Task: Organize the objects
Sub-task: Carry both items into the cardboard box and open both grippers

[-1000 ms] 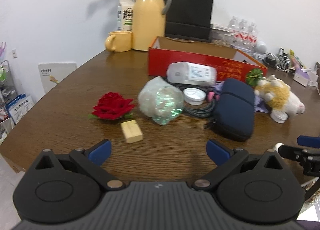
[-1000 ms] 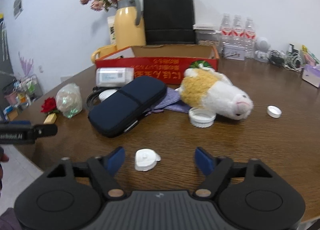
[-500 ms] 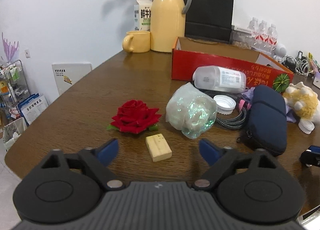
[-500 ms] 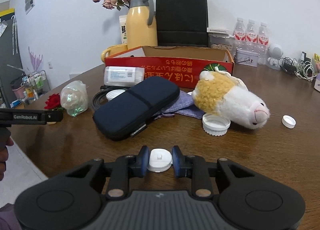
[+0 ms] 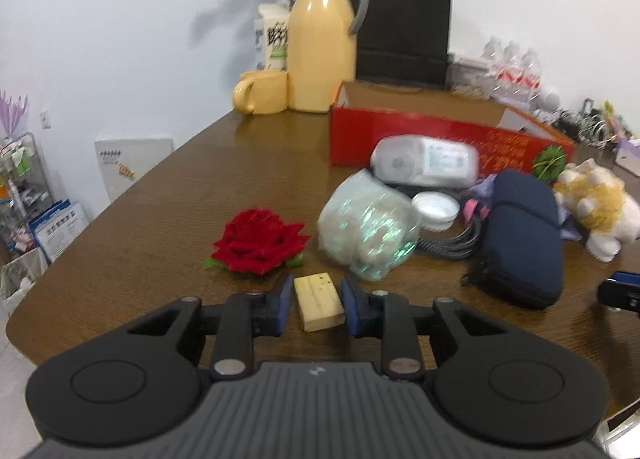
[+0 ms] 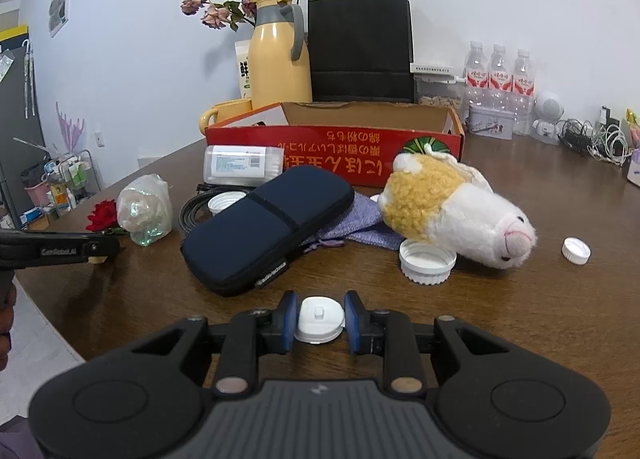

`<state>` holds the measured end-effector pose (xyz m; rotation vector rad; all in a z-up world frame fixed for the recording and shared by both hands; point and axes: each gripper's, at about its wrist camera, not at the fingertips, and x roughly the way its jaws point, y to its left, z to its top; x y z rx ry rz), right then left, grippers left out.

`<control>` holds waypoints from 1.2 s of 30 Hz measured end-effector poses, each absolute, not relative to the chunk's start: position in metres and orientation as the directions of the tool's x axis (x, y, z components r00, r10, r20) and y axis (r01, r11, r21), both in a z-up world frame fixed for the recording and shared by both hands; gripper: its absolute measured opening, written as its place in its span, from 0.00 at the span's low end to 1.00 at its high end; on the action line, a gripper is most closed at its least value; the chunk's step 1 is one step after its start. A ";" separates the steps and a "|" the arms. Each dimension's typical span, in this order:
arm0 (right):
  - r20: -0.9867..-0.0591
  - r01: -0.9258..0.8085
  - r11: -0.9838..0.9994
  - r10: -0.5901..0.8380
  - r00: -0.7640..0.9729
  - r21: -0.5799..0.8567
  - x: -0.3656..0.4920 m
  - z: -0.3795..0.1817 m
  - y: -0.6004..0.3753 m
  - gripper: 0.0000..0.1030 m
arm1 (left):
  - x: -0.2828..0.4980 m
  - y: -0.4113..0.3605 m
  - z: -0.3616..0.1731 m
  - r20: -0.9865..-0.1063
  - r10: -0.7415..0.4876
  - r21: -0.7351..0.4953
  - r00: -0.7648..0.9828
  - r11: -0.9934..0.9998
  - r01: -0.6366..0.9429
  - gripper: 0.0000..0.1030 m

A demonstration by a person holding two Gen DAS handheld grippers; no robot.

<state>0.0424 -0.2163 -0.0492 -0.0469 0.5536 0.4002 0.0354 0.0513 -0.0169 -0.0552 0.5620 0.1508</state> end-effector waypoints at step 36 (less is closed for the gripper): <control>-0.534 -0.233 0.972 0.211 0.819 0.026 0.294 0.001 -0.177 0.23 | 0.314 -0.019 0.049 -0.582 0.117 0.040 0.805 0.993 -0.115 0.27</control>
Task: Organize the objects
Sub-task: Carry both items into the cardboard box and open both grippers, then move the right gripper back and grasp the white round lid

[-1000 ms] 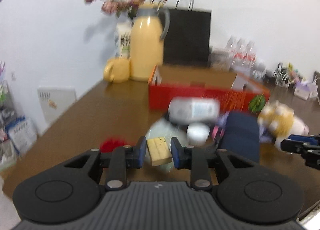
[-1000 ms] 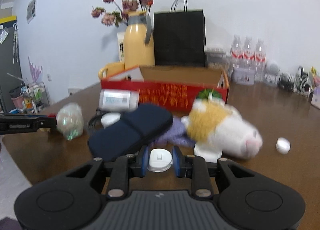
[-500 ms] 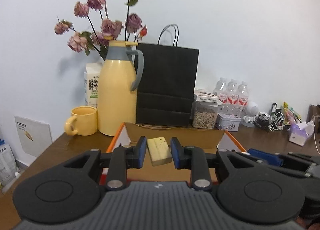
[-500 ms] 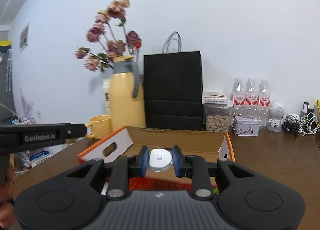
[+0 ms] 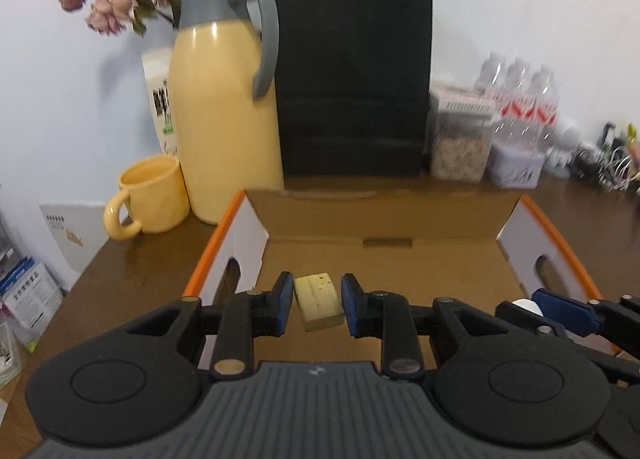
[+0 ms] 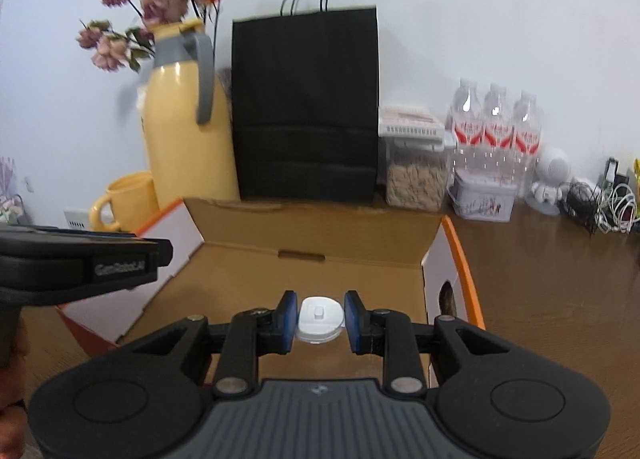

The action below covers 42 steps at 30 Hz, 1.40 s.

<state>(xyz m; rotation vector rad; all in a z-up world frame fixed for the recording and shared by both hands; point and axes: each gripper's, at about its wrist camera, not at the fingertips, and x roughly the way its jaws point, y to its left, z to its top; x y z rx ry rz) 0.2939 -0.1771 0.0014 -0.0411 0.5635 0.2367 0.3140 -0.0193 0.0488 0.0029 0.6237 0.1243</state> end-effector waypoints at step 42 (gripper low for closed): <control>-0.326 -0.271 0.962 0.245 0.913 -0.038 0.147 0.049 -0.245 1.00 | 0.154 0.008 0.088 -0.359 0.071 0.013 0.931 0.997 -0.071 1.00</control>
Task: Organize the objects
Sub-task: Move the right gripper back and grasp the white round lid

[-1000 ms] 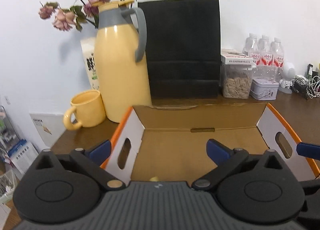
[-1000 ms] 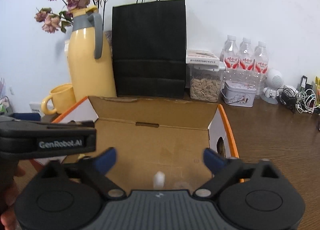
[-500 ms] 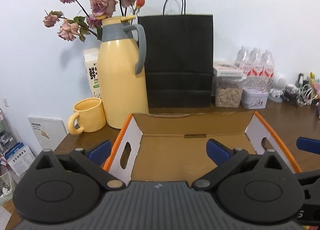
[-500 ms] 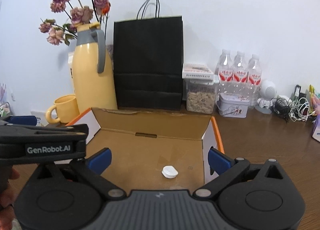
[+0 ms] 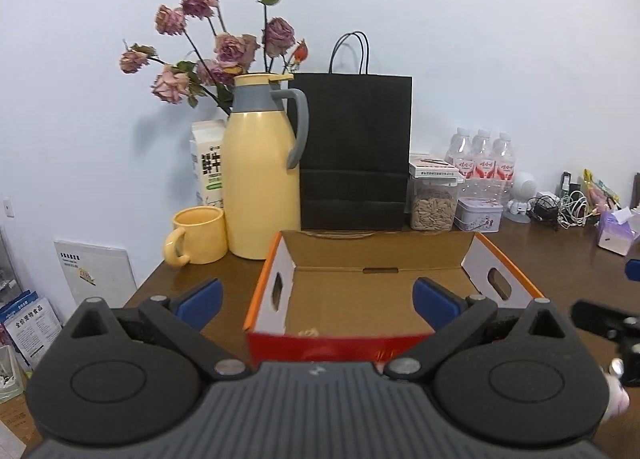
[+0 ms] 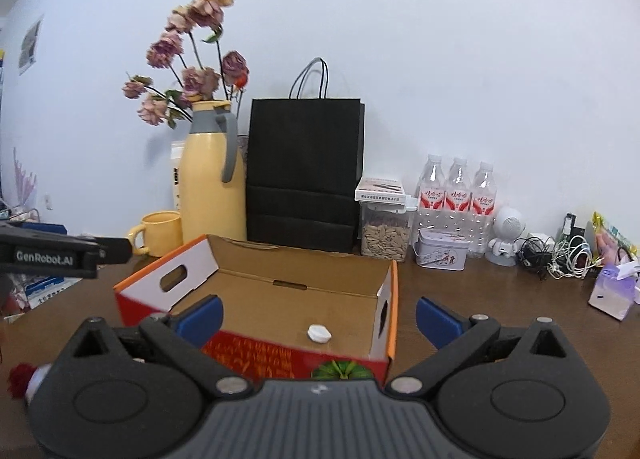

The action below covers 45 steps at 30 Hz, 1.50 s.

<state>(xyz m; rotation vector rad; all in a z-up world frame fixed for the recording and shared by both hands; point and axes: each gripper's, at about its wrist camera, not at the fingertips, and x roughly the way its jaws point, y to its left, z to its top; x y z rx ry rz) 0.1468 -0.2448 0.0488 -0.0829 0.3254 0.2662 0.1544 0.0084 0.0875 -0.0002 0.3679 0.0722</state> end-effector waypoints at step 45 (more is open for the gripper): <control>-0.523 -0.109 0.993 0.067 0.850 -0.050 0.107 -0.039 -0.380 0.77 | 0.044 0.065 0.021 -0.441 0.180 -0.075 0.880 0.969 -0.236 1.00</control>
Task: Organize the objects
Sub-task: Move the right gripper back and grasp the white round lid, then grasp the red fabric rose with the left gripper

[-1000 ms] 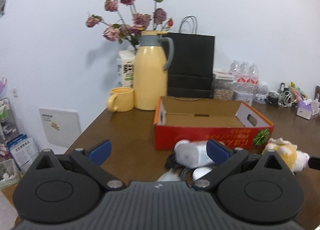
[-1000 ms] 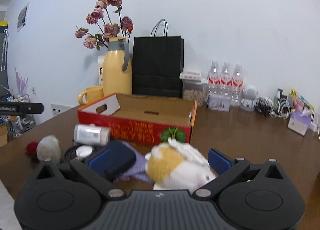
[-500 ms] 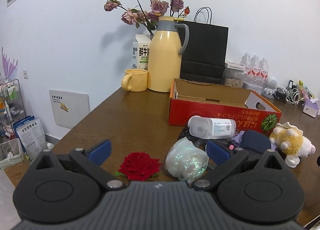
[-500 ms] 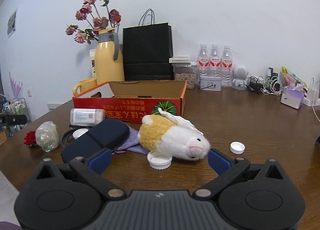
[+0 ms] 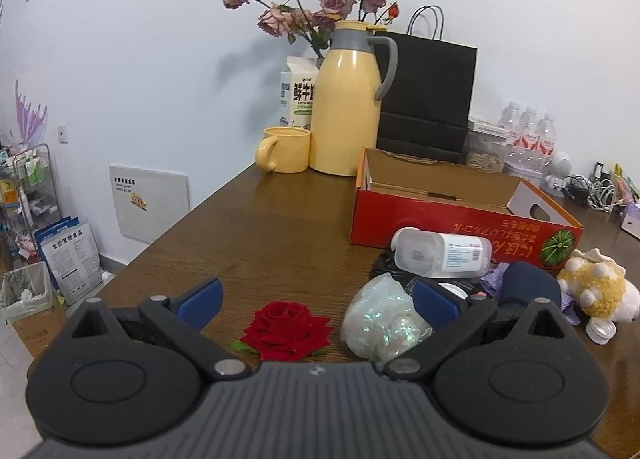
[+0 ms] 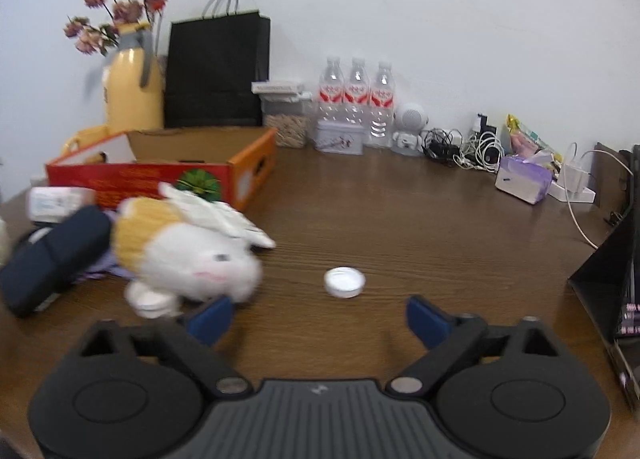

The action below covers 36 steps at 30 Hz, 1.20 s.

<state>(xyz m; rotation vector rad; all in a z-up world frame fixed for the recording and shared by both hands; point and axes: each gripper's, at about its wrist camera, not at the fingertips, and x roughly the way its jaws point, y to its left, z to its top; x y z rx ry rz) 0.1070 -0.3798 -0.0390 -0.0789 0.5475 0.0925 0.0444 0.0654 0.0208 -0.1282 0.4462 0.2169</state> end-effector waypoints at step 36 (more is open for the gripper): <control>-0.394 -0.267 0.964 0.243 0.886 -0.007 0.111 0.006 -0.355 0.27 | 0.043 0.087 0.010 -0.503 0.204 -0.045 0.840 0.964 -0.261 1.00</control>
